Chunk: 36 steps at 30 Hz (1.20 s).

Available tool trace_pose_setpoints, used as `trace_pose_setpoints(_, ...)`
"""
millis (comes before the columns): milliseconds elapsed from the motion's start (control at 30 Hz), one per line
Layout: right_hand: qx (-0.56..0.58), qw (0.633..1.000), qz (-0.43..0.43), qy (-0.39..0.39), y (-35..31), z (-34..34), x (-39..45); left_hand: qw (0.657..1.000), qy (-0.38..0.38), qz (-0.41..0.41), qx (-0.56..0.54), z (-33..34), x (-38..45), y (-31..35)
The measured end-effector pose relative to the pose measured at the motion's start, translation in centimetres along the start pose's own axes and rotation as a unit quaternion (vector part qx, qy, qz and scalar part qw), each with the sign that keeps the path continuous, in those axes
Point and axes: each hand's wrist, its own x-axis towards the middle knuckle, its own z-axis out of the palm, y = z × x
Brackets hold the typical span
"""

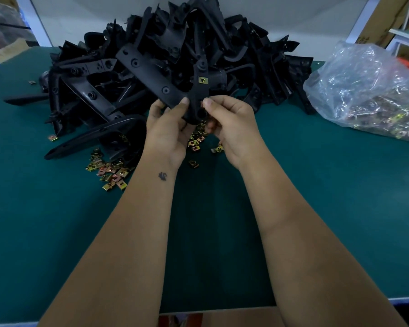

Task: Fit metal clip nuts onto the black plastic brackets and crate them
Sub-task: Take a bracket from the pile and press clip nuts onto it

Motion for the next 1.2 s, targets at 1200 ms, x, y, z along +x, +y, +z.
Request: trace_pose_setpoints(1200, -0.194, 0.964, -0.105, 0.147, 1.2, -0.1, -1.4, 0.998, 0.016, 0.012, 0.068, 2.3, -1.7, -1.3)
